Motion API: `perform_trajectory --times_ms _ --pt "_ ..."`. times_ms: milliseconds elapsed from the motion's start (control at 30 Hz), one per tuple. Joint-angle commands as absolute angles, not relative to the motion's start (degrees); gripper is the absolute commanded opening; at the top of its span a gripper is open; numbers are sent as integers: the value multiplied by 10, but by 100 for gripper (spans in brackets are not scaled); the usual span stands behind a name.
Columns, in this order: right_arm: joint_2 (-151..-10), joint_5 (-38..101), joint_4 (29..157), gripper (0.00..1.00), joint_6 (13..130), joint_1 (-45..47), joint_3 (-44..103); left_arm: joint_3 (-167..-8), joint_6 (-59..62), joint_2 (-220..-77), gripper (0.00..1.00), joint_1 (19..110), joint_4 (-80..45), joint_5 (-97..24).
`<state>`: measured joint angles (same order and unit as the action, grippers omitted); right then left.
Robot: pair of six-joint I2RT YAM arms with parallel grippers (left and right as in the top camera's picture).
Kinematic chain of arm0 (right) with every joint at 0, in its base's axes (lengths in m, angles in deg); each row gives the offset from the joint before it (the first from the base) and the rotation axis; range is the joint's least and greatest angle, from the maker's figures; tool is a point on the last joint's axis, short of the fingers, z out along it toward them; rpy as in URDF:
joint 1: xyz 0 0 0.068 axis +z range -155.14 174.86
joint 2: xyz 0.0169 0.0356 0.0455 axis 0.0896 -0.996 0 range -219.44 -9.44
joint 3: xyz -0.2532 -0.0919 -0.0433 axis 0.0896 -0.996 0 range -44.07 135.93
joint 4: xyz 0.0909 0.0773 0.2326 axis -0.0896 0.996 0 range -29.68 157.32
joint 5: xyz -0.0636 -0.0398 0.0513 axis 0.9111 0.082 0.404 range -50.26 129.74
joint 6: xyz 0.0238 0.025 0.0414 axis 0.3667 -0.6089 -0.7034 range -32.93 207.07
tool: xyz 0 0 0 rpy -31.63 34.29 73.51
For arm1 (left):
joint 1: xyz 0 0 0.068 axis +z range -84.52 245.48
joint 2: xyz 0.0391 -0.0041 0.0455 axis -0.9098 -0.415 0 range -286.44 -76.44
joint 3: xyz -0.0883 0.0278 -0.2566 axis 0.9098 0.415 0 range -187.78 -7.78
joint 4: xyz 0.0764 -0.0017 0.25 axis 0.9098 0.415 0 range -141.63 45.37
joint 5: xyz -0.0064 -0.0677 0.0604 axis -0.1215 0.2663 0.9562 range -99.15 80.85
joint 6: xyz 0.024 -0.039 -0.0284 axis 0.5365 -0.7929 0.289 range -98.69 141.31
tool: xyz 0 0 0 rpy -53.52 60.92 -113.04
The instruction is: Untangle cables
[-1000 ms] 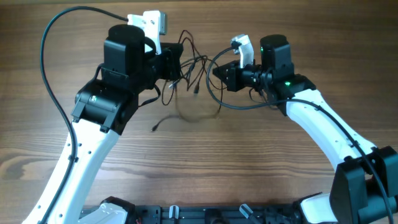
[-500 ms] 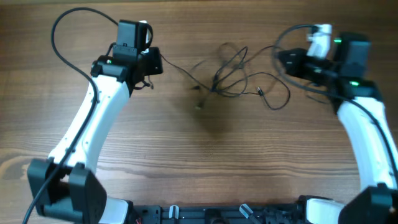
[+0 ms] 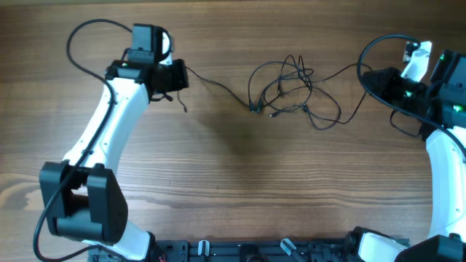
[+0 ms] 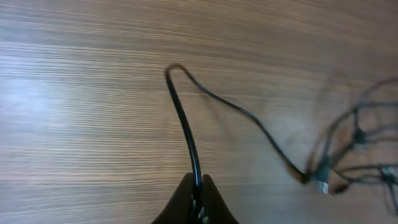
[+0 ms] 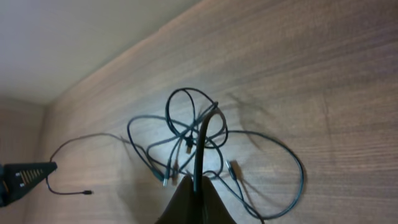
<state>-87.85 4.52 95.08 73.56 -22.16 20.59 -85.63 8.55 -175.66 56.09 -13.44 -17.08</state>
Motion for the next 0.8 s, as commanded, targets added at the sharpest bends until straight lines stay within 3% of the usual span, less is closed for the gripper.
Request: perform_trajectory --times_ms 0,267,333,433,500,633,767 --pt "-868 72 959 4 751 -201 217 -856 89 -1758 4 495 -150 -200" --pt "-868 149 998 4 796 -189 217 -856 63 -1758 5 383 -250 -120" --pt "-868 149 996 4 797 -183 217 -856 63 -1761 21 378 -272 -121" --pt "-868 149 989 4 796 -163 217 -856 63 -1785 34 378 -291 -129" --pt "-868 149 986 4 795 -133 217 -856 63 -1806 54 378 -309 -167" --pt "-868 159 985 4 794 -77 217 -856 63 -1846 73 378 -391 -279" --pt "-868 160 985 4 790 -70 217 -856 77 -1877 75 373 -438 -353"
